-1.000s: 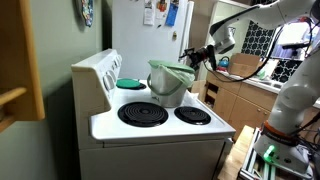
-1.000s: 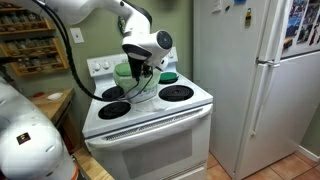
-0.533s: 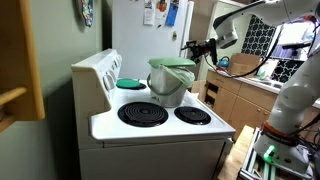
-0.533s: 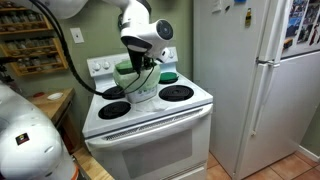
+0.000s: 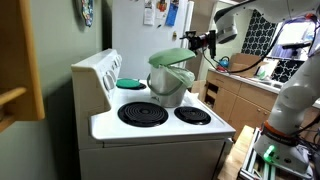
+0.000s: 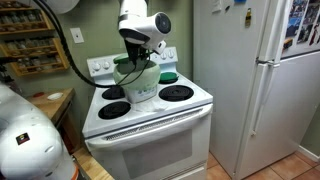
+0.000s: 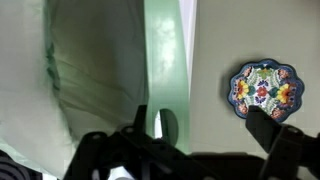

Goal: Open the lid on the bin and put the paper towel into it then close it

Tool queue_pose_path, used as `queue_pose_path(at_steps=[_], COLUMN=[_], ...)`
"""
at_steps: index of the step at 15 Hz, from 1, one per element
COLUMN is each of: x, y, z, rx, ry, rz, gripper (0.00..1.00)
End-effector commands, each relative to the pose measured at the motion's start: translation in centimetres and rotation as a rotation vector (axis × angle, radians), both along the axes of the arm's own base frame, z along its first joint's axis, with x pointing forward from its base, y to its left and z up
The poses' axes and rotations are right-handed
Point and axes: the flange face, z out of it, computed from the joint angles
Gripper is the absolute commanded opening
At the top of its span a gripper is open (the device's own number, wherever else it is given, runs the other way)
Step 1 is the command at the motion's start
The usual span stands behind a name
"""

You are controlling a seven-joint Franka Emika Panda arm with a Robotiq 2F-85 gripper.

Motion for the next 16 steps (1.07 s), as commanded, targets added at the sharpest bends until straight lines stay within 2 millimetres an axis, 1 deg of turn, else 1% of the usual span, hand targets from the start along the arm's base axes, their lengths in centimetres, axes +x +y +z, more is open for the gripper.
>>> queue_pose_path(at_steps=[1,6,7,10,13,15,16], x=[0.4,1.4,1.0,1.3,1.9,2.4,3.0], y=[1.5,3.9,4.1,5.1,6.3,7.1,7.4], z=[2.2,5.3,6.3,7.9,8.6,8.6,8.4], rx=[0.053,0.082,0.088,0.089,0.076,0.065,0.061], ry=[-0.023,-0.085,-0.098,-0.115,-0.12,-0.12,-0.12], rz=[0.014,0.025,0.025,0.039,0.055,0.063,0.063], gripper=[1.0,1.0,1.0,1.0,1.0,1.0,1.0])
